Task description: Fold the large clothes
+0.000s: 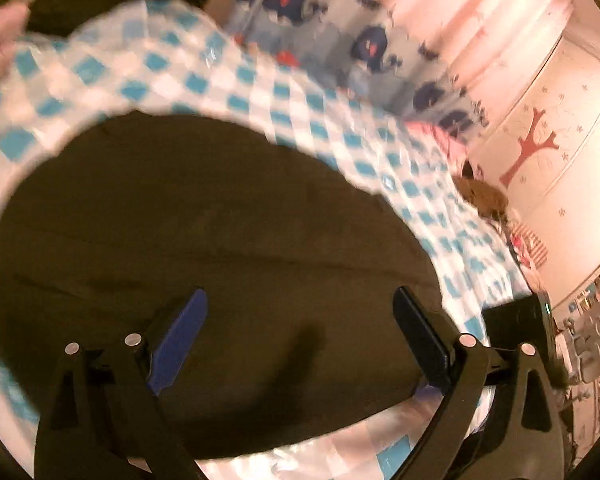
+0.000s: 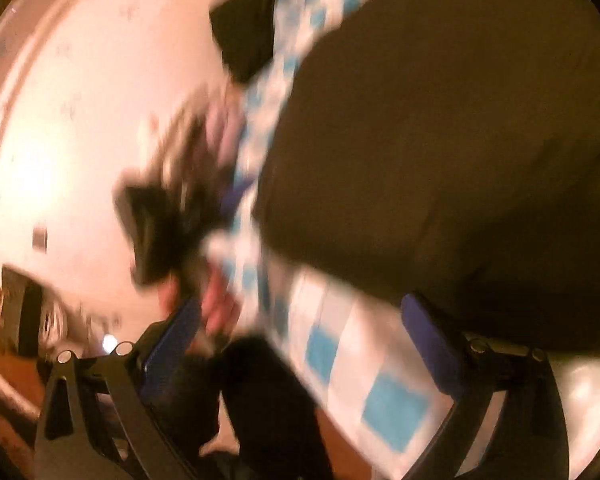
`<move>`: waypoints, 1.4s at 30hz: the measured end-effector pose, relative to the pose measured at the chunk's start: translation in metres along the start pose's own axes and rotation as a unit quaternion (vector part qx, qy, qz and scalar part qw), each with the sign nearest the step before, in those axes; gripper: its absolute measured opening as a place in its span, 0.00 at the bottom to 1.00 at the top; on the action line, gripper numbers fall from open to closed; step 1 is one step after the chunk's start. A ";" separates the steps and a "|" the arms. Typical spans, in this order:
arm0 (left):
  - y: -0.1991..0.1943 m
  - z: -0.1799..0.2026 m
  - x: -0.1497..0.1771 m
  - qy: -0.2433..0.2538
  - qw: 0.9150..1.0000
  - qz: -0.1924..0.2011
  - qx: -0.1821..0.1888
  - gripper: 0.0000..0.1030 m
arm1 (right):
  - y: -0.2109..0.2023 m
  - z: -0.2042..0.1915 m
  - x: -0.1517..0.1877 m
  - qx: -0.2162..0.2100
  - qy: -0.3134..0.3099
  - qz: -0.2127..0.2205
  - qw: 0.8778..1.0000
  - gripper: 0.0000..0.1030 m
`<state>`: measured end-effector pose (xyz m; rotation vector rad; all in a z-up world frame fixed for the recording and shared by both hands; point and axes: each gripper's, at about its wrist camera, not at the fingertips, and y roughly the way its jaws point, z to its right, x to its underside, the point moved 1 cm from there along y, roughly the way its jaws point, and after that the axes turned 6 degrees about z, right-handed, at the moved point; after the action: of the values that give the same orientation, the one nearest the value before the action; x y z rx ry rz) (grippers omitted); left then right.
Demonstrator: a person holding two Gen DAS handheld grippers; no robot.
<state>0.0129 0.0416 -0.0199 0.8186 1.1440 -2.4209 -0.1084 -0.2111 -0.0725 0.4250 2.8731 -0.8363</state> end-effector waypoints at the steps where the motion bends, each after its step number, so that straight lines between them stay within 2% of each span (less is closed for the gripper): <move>1: 0.013 -0.002 0.005 0.003 1.000 -0.011 -0.012 0.87 | 0.008 0.006 0.004 0.030 -0.003 -0.001 1.000 0.93; 2: 0.027 -0.001 0.012 0.022 0.999 -0.023 -0.031 0.87 | 0.010 0.013 0.003 0.052 -0.001 0.010 0.999 0.93; 3: 0.034 0.000 0.015 0.042 0.998 -0.030 -0.044 0.88 | 0.008 0.018 -0.001 0.051 0.005 0.027 0.998 0.93; 4: 0.040 0.005 0.019 0.073 0.995 -0.037 -0.061 0.88 | -0.005 0.022 -0.009 0.038 0.017 0.078 0.996 0.93; 5: 0.040 0.006 0.019 0.077 0.994 -0.039 -0.062 0.88 | -0.020 0.021 -0.015 0.033 0.015 0.122 0.992 0.93; 7: 0.030 0.004 0.015 0.056 0.997 -0.033 -0.038 0.88 | -0.039 0.018 -0.021 0.010 0.007 0.159 0.987 0.93; 9: 0.003 -0.006 0.009 0.012 1.000 -0.011 -0.001 0.88 | -0.037 0.019 -0.015 0.005 0.010 0.142 0.990 0.93; 11: -0.024 -0.022 0.009 -0.038 0.999 0.011 0.032 0.88 | -0.024 0.024 -0.004 0.009 0.013 0.099 0.995 0.93; 13: -0.054 -0.048 0.018 -0.109 0.991 0.032 0.075 0.88 | -0.013 0.020 -0.002 0.020 -0.003 0.078 0.997 0.93; 15: -0.072 -0.069 0.032 -0.158 0.982 0.041 0.096 0.88 | 0.003 0.005 -0.001 0.013 -0.033 0.060 0.998 0.93; 19: -0.087 -0.096 0.066 -0.224 0.967 0.031 0.121 0.88 | 0.016 -0.009 -0.009 0.006 -0.040 0.087 0.995 0.93; 21: -0.085 -0.092 0.074 -0.221 0.967 0.018 0.129 0.88 | 0.020 -0.009 -0.012 -0.011 -0.015 0.102 0.995 0.93; 24: -0.083 -0.078 0.089 -0.217 0.964 -0.005 0.154 0.88 | 0.007 -0.009 -0.025 -0.067 0.016 0.146 0.987 0.94; 25: -0.077 -0.073 0.091 -0.219 0.963 -0.015 0.157 0.88 | 0.002 -0.010 -0.029 -0.085 0.027 0.158 0.983 0.94; 28: -0.060 -0.069 0.089 -0.228 0.961 -0.019 0.156 0.88 | -0.003 -0.018 -0.035 -0.104 0.039 0.174 0.978 0.94; 31: -0.047 -0.079 0.085 -0.266 0.951 -0.004 0.154 0.88 | -0.006 -0.028 -0.038 -0.109 0.040 0.181 0.977 0.94; 34: -0.036 -0.098 0.080 -0.297 0.947 0.014 0.125 0.88 | -0.014 -0.026 -0.040 -0.115 0.042 0.184 0.975 0.94; 36: -0.030 -0.114 0.077 -0.321 0.940 0.024 0.111 0.88 | -0.011 -0.024 -0.040 -0.109 0.046 0.180 0.977 0.94; 37: -0.028 -0.123 0.074 -0.337 0.935 0.032 0.104 0.88 | -0.012 -0.021 -0.037 -0.101 0.047 0.173 0.979 0.94; 39: -0.031 -0.135 0.064 -0.351 0.930 0.044 0.098 0.88 | -0.014 -0.012 -0.027 -0.067 0.048 0.157 0.984 0.94; 42: -0.034 -0.141 0.052 -0.344 0.933 0.051 0.090 0.88 | -0.032 0.012 -0.006 0.013 0.063 0.146 0.987 0.94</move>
<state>0.0045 0.1697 -0.1045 0.0297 0.5957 -2.4290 -0.1115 -0.2444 -0.0650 0.9056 2.8129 -0.8200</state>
